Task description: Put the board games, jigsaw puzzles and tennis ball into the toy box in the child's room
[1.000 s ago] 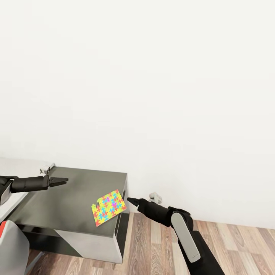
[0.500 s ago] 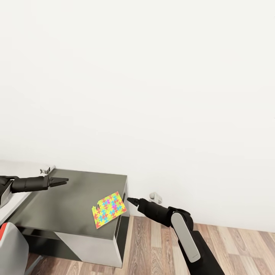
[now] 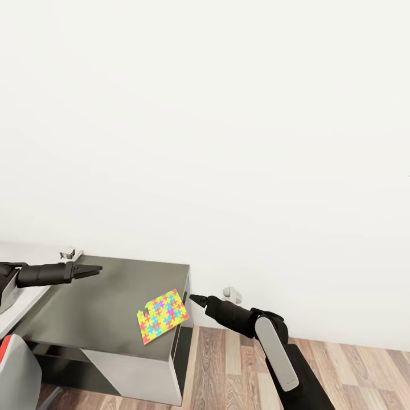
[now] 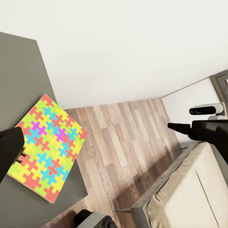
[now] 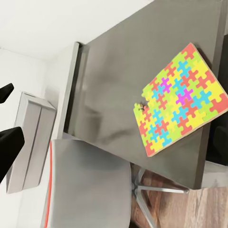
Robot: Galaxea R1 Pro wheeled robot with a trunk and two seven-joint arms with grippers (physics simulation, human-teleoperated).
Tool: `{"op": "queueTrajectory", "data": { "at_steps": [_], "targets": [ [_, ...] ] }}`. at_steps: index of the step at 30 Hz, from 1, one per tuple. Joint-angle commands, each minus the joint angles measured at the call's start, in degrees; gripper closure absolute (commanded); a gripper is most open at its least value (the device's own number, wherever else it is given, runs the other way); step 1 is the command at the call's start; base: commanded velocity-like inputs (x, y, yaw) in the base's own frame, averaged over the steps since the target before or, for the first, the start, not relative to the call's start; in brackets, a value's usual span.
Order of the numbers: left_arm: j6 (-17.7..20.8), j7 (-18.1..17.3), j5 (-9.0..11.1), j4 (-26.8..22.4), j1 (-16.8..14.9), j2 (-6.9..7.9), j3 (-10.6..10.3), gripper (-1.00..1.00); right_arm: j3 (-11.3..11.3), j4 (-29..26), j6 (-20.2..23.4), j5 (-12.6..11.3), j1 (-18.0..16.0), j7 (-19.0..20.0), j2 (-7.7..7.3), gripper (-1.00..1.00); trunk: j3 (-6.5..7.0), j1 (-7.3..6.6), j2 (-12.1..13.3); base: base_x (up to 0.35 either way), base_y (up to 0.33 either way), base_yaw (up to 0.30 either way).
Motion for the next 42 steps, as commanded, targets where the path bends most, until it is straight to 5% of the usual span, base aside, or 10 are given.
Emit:
{"op": "queueTrajectory", "data": {
  "at_steps": [1, 42],
  "targets": [
    [0.59, -0.30, -0.32, -0.01, -0.06, -0.01, 0.22, -1.00, -0.07, -0.04, 0.25, 0.36, -0.04, 0.33, 0.02, -1.00, -0.01, 0.03, -0.10, 0.000, 0.000, 0.000],
    [0.59, -0.30, -0.33, -0.01, -0.06, -0.10, 0.20, -1.00, -0.16, -0.11, 0.25, 0.36, -0.03, 0.33, 0.00, -1.00, 3.81, 0.03, -0.10, 0.000, 0.000, 0.000]
  ]
}}
